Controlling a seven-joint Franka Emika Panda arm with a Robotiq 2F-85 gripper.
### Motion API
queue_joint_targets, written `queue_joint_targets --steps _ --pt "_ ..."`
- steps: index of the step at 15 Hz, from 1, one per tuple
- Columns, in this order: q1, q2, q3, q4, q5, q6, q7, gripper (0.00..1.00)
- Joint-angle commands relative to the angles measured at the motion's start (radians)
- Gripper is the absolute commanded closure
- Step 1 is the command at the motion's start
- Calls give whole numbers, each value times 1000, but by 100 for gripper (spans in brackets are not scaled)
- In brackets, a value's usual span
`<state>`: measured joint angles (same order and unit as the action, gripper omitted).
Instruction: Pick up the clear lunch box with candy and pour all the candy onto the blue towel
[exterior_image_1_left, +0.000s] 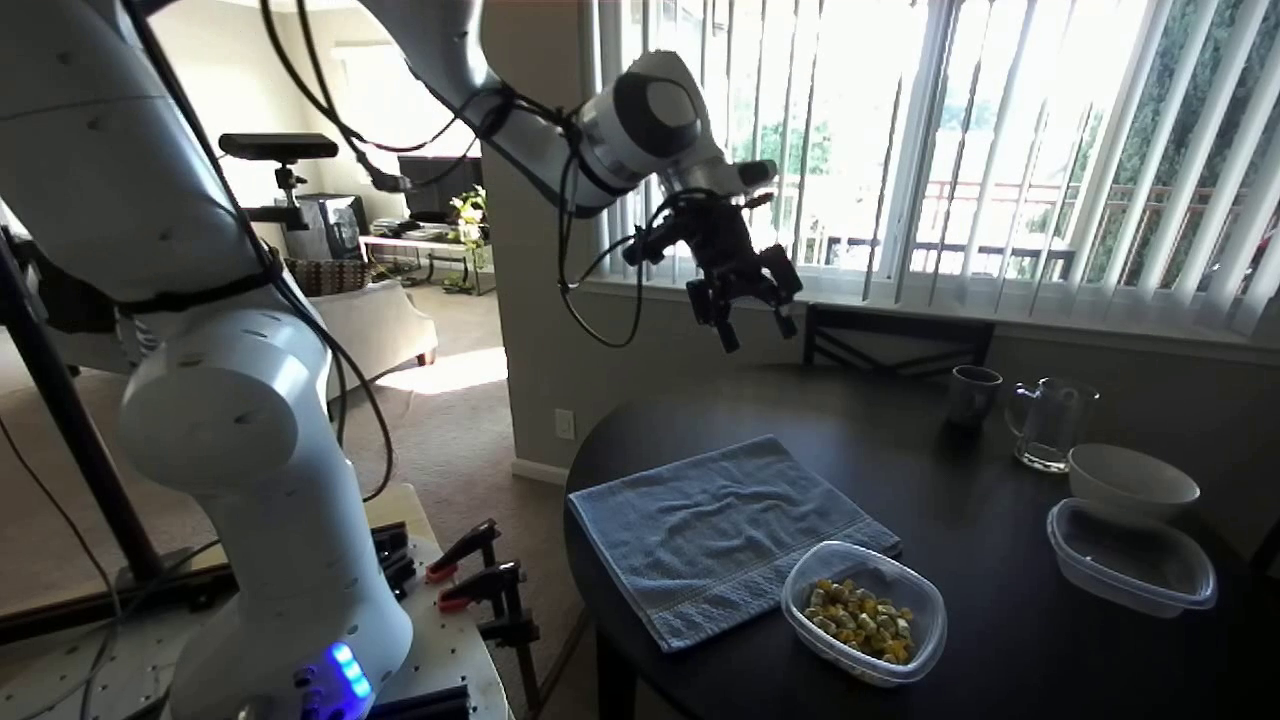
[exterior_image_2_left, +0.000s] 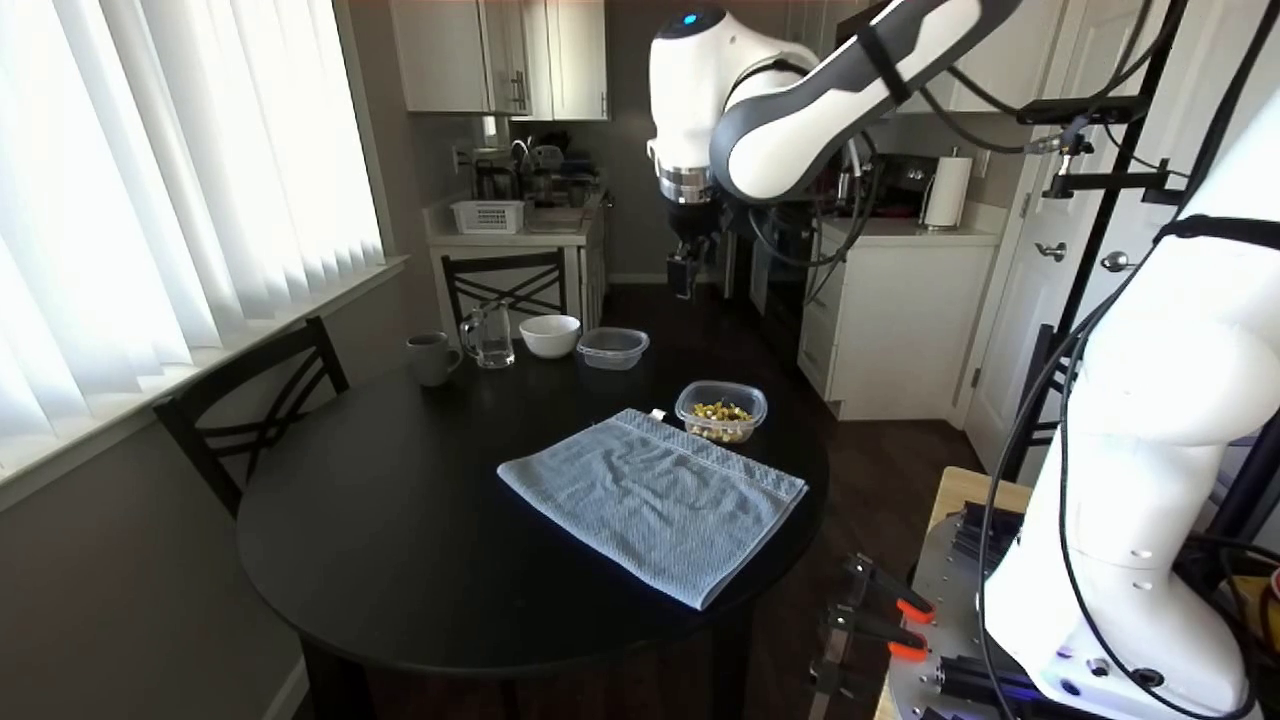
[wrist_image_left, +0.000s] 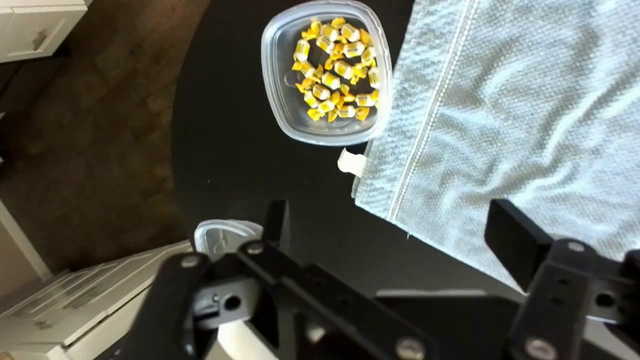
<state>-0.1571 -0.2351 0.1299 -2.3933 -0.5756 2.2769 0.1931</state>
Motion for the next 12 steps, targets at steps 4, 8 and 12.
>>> queue_joint_targets --steps 4,8,12 --pt "9 315 -192 188 151 -10 -449 0" --pt "11 392 -218 149 161 -7 -546 0" --pt "3 498 -232 133 167 29 -495 0"
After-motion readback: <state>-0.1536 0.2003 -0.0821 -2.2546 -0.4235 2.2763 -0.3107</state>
